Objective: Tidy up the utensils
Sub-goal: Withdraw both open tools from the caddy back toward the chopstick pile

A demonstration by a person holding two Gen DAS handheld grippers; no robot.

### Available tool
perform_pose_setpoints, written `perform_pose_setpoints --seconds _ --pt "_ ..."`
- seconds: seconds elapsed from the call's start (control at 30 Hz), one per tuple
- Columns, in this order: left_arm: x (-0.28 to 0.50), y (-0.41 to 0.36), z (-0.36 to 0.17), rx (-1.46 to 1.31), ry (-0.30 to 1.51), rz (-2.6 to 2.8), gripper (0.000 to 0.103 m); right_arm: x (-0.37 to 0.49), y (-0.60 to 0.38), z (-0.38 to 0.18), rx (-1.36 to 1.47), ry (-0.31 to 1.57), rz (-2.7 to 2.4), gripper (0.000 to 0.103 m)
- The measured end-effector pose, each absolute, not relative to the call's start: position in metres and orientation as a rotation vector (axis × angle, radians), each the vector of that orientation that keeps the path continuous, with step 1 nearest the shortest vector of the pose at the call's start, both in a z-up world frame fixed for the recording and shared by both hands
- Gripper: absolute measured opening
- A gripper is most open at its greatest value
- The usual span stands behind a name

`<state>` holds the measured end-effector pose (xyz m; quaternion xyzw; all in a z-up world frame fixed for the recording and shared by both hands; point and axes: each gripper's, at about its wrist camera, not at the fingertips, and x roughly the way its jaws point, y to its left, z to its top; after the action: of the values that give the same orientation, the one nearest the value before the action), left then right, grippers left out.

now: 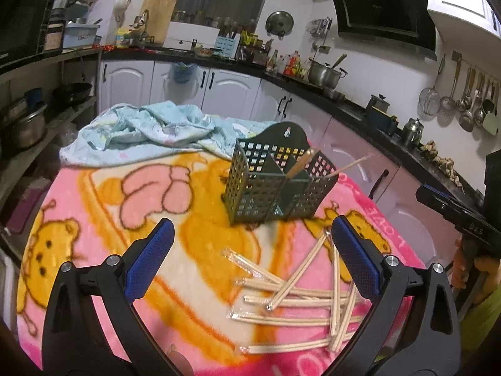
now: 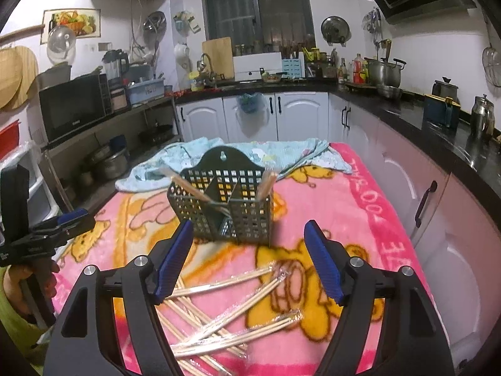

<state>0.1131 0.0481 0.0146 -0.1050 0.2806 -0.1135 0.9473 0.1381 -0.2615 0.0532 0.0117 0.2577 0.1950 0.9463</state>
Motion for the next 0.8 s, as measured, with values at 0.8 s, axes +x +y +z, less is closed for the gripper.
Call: perform_pose_setpoints --seconds 0.8 --pt "0.117 0.018 -0.032 -0.187 0.700 -0.289 0.092 0.151 -0.271 0.012 0.027 0.629 0.326 0.071"
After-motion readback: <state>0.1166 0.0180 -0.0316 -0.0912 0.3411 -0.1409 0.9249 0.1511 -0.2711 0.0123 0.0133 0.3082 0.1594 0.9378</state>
